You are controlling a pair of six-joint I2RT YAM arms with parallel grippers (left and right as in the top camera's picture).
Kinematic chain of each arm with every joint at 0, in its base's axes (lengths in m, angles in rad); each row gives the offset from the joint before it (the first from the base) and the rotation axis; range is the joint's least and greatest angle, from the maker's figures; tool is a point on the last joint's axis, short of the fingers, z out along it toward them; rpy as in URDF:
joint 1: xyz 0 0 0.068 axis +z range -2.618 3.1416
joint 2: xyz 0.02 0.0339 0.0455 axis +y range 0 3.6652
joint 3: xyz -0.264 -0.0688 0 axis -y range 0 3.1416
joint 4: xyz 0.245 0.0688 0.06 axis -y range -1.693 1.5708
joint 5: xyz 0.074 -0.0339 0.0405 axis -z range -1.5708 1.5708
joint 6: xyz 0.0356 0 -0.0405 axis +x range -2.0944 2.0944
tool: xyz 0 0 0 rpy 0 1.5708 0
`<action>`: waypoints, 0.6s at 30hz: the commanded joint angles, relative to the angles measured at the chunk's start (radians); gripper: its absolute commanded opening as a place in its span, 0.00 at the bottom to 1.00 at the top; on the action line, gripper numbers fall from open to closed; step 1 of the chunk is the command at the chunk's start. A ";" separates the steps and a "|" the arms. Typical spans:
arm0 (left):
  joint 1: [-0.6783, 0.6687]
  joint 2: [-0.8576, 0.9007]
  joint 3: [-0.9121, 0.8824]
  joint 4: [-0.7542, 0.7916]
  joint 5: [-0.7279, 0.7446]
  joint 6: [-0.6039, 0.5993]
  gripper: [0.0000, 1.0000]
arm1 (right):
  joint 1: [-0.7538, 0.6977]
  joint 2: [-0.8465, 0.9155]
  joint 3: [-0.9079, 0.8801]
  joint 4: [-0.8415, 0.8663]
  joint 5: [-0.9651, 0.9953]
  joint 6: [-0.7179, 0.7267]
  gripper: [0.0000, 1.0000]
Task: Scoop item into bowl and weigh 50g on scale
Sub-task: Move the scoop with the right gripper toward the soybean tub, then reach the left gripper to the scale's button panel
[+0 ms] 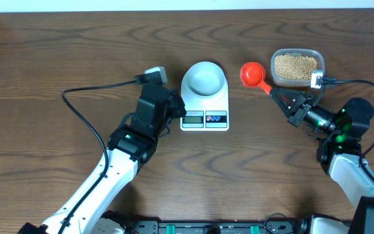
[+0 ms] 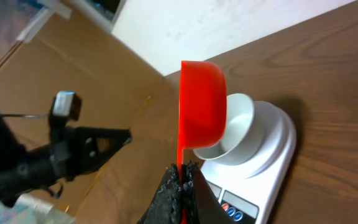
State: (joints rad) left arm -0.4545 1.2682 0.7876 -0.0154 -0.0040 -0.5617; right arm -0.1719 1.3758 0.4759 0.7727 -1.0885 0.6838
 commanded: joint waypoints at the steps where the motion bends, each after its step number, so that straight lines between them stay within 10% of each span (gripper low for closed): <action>1: -0.001 0.005 0.025 -0.006 0.113 0.151 0.07 | -0.005 0.004 0.011 0.014 0.065 -0.019 0.01; 18: -0.150 0.203 0.190 -0.181 0.128 0.415 0.07 | -0.005 0.004 0.011 0.031 0.122 -0.019 0.01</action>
State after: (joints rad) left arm -0.5663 1.3838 0.9241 -0.1833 0.1108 -0.2390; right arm -0.1719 1.3792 0.4759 0.8009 -0.9817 0.6834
